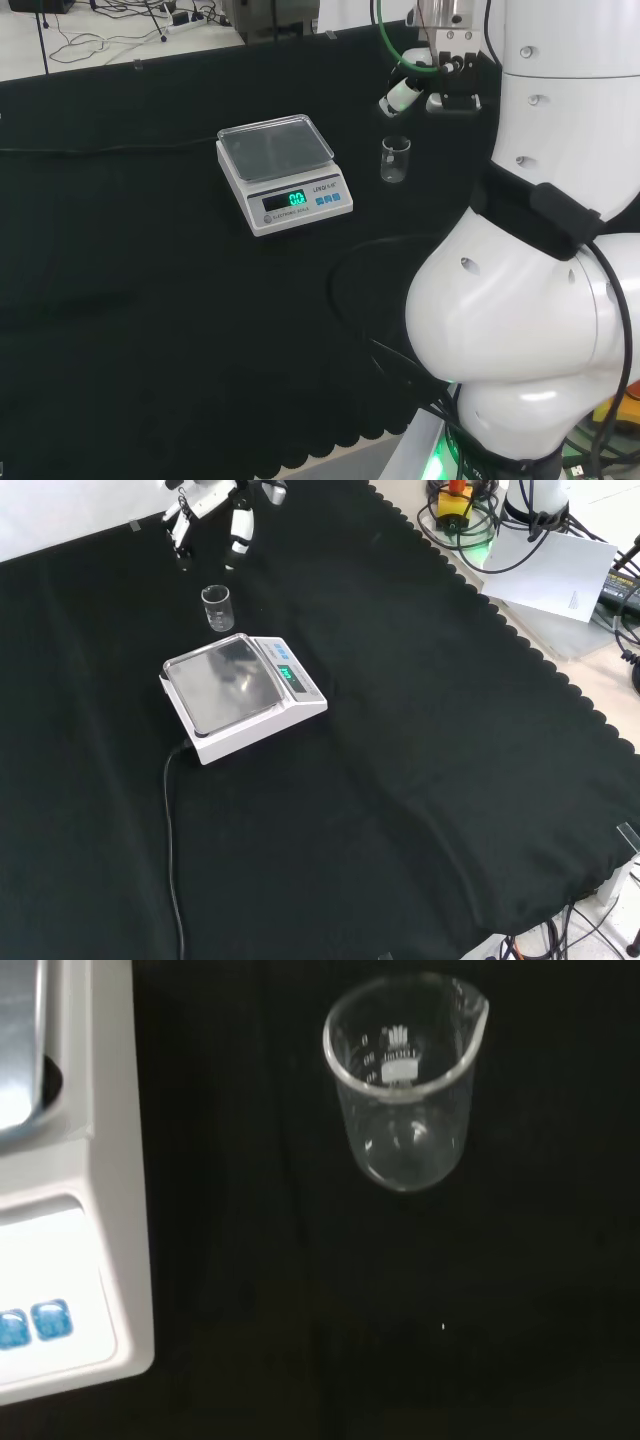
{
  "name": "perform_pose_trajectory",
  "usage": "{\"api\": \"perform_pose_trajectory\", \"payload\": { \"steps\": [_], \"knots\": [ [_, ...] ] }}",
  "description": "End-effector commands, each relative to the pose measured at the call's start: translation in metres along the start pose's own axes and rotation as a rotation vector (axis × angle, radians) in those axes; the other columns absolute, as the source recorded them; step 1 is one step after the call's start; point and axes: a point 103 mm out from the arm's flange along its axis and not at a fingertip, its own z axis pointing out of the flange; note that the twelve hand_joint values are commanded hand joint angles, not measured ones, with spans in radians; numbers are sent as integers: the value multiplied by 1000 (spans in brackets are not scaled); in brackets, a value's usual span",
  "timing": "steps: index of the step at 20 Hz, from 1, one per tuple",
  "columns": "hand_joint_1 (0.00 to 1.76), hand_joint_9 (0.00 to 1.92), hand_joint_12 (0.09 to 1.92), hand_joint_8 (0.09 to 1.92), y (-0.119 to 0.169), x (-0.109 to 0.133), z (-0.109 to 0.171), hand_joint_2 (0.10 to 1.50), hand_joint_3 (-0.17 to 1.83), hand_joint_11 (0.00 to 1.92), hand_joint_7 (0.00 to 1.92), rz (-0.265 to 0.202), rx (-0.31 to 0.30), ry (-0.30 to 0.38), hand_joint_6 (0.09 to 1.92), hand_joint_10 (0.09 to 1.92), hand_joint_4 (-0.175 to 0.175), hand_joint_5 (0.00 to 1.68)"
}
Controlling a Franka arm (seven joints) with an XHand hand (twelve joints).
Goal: Pick up the beaker.
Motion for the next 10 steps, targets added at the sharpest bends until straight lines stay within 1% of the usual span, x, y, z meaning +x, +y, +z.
{"api": "perform_pose_trajectory", "payload": {
  "steps": [1, 3, 4, 7, 9, 10],
  "knots": [
    [662, 537, 1462, 705, 12, -7, 17, 792, 450, 32, 401, -5, 14, 34, 598, 773, -21, 486],
    [667, 537, 1462, 706, 14, -9, 20, 791, 451, 34, 400, -3, 22, 38, 586, 774, 0, 449],
    [670, 537, 1462, 704, 15, -10, 22, 790, 452, 36, 394, -3, 30, 35, 573, 774, 5, 413],
    [673, 518, 1460, 713, 18, -12, 30, 785, 457, 36, 356, -3, 51, 30, 513, 785, 2, 322],
    [672, 505, 1460, 716, 21, -12, 34, 780, 458, 34, 339, -1, 70, 22, 491, 788, 1, 299],
    [666, 463, 1463, 719, 22, -12, 35, 764, 453, 21, 313, -3, 85, 17, 466, 799, 0, 284]
  ]
}}
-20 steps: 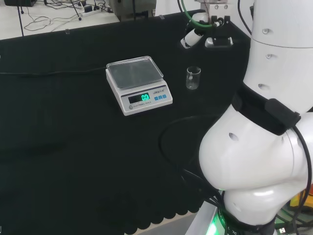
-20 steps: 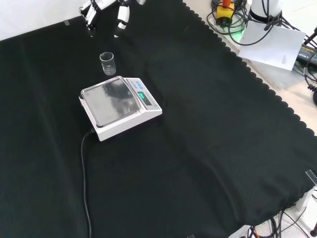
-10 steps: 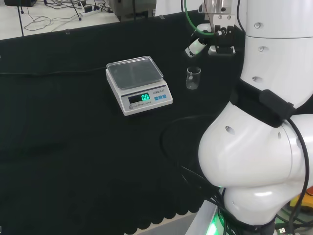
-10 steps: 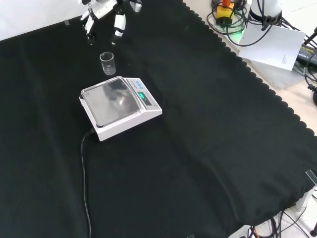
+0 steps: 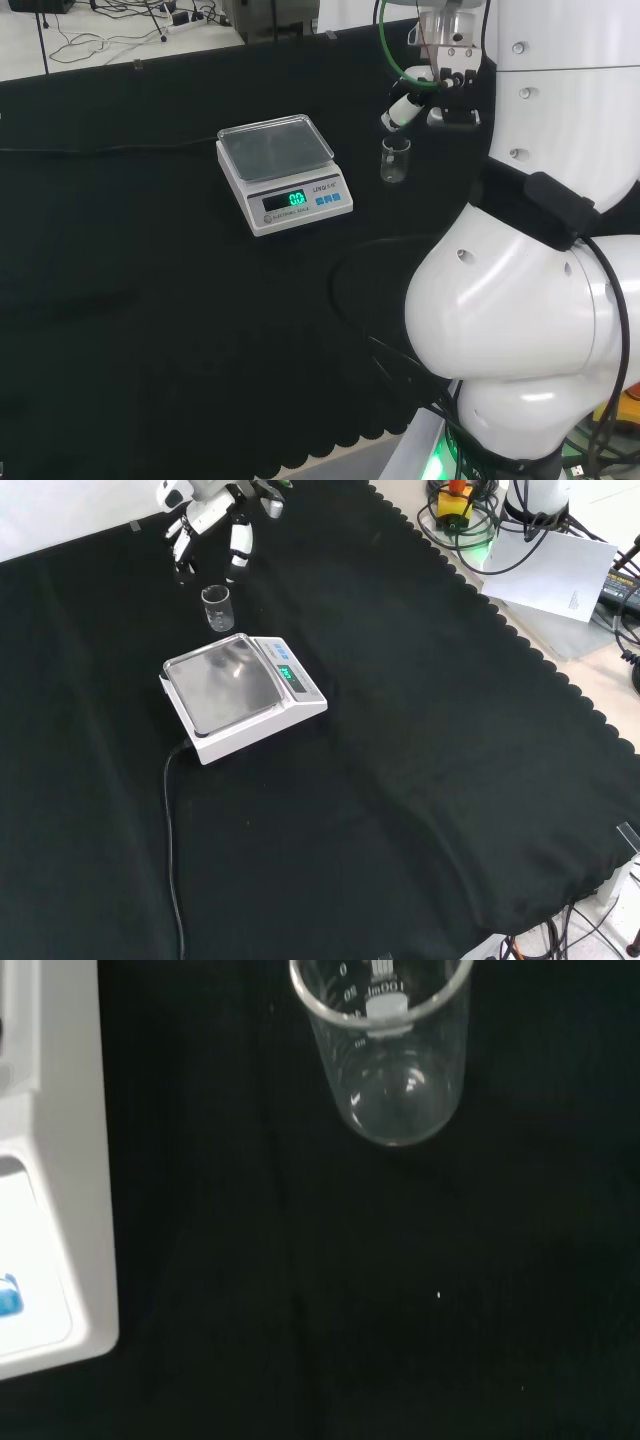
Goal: Pick up the beaker.
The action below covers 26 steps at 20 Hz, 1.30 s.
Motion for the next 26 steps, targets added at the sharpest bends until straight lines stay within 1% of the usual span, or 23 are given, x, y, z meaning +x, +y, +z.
{"api": "perform_pose_trajectory", "payload": {
  "steps": [1, 3, 5, 6, 8, 9, 10, 14, 19, 23, 26],
  "knots": [
    [655, 397, 1453, 722, 8, -1, 10, 742, 441, 11, 276, -5, 56, -16, 428, 816, 1, 271],
    [630, 265, 1414, 723, 10, -1, 12, 705, 406, 2, 208, -4, 78, -30, 351, 844, 4, 261],
    [610, 197, 1386, 715, 12, 0, 15, 682, 376, 0, 166, 6, 116, -39, 298, 856, 7, 256],
    [600, 159, 1387, 707, 13, -1, 16, 676, 355, 0, 143, 7, 127, -40, 251, 866, 18, 225],
    [590, 75, 1393, 688, 14, -1, 18, 671, 321, 0, 86, 10, 129, -46, 136, 889, 65, 106],
    [589, 49, 1395, 681, 15, 0, 19, 670, 312, 0, 67, 12, 131, -52, 103, 892, 82, 66],
    [591, 34, 1397, 677, 16, 0, 21, 669, 307, 0, 55, 12, 130, -65, 87, 894, 90, 50],
    [618, 18, 1399, 668, 23, 1, 28, 673, 298, 0, 43, 21, 147, -94, 99, 903, 78, 132],
    [634, 33, 1477, 664, 32, -3, 37, 683, 284, 0, 51, 28, 161, -91, 92, 911, 69, 234],
    [652, 46, 1488, 667, 43, -15, 46, 689, 283, 0, 61, 36, 173, -71, 96, 912, 62, 274],
    [664, 51, 1489, 667, 41, -10, 47, 692, 284, 0, 64, 58, 178, -98, 96, 911, 59, 284]
  ]
}}
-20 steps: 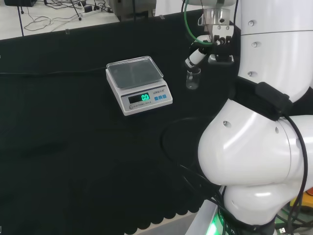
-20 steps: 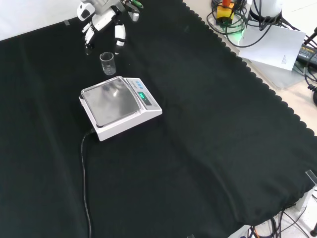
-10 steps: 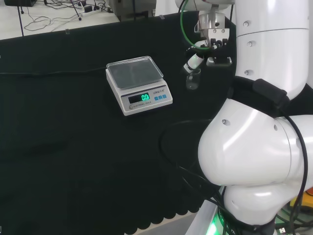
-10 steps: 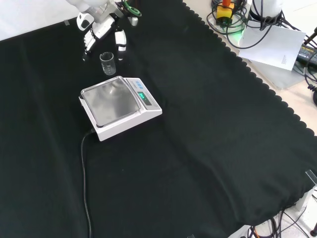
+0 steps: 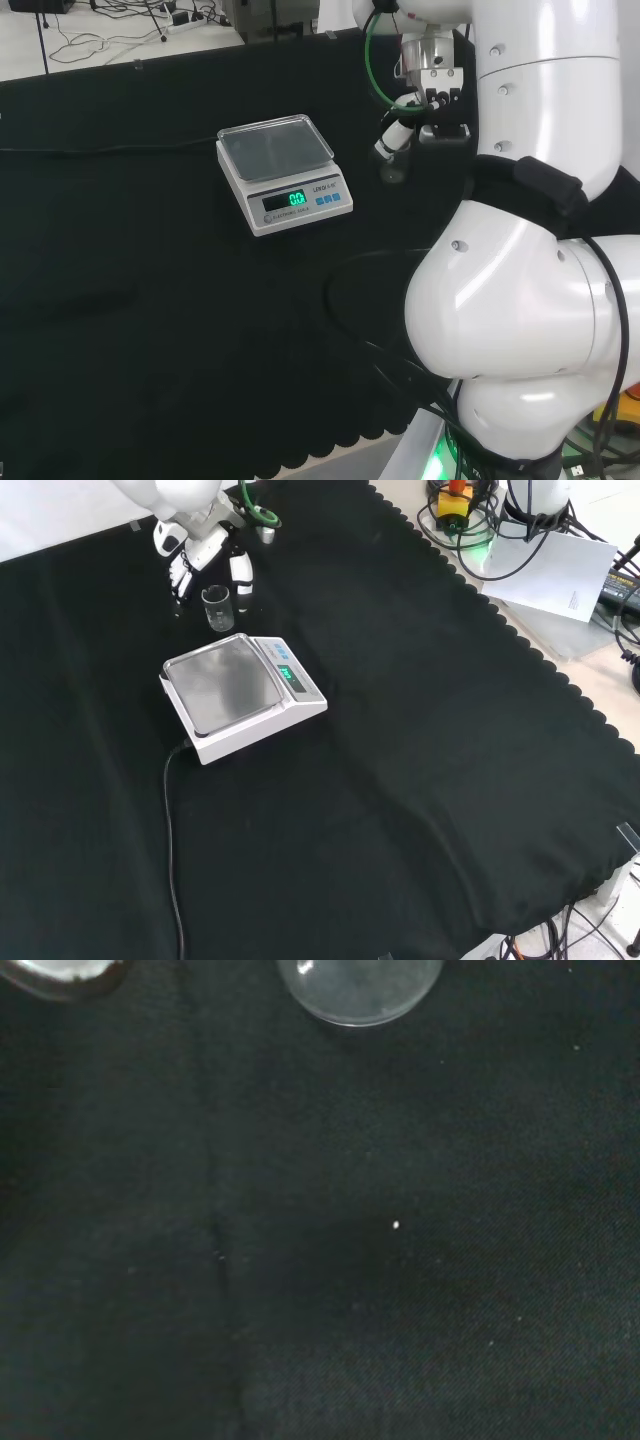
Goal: Pick up the beaker.
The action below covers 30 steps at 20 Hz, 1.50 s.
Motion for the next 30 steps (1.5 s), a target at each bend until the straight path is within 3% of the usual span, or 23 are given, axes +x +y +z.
{"api": "perform_pose_trajectory", "payload": {
  "steps": [1, 3, 5, 7, 9, 11, 13, 15, 18, 20, 22, 25, 30],
  "knots": [
    [673, 52, 1490, 667, 7, -1, 8, 694, 285, 0, 65, 34, 22, -16, 96, 910, 59, 288],
    [726, 58, 1501, 667, 8, -3, 9, 703, 296, 0, 69, 37, 18, -21, 106, 905, 55, 327],
    [836, 137, 1510, 673, 7, -4, 8, 708, 363, 83, 112, 30, -37, -40, 148, 889, 43, 449],
    [1013, 471, 1366, 703, 4, -4, 6, 703, 535, 476, 280, 2, -112, -45, 355, 809, 8, 679],
    [1149, 820, 1082, 745, 1, -2, 3, 700, 657, 926, 482, -35, -166, -22, 555, 684, -91, 800],
    [1163, 1032, 886, 792, -4, 0, -2, 897, 394, 1128, 691, -57, -226, -13, 876, 621, -153, 912],
    [1167, 1153, 783, 778, -7, 2, -8, 1008, 183, 1206, 898, -71, -250, 2, 935, 604, -171, 987],
    [1171, 1213, 743, 757, -10, 3, -15, 1039, 107, 1242, 1007, -79, -245, 12, 920, 604, -175, 1025],
    [1176, 1256, 713, 719, -16, 4, -28, 1044, 74, 1278, 1096, -78, -249, 1, 885, 599, -175, 1056],
    [1221, 1271, 711, 786, -20, 5, -38, 1033, 64, 1292, 1112, -79, -251, -3, 828, 600, -37, 1094],
    [1240, 1278, 710, 812, -26, 7, -47, 1028, 61, 1301, 1118, -79, -261, -26, 808, 601, 21, 1109],
    [1246, 1283, 710, 817, -38, 14, -65, 1026, 59, 1308, 1121, -88, -250, -81, 803, 601, 39, 1113],
    [1246, 1286, 710, 815, -61, 31, -103, 1026, 59, 1311, 1123, -90, -291, -149, 803, 601, 41, 1114]
  ]
}}
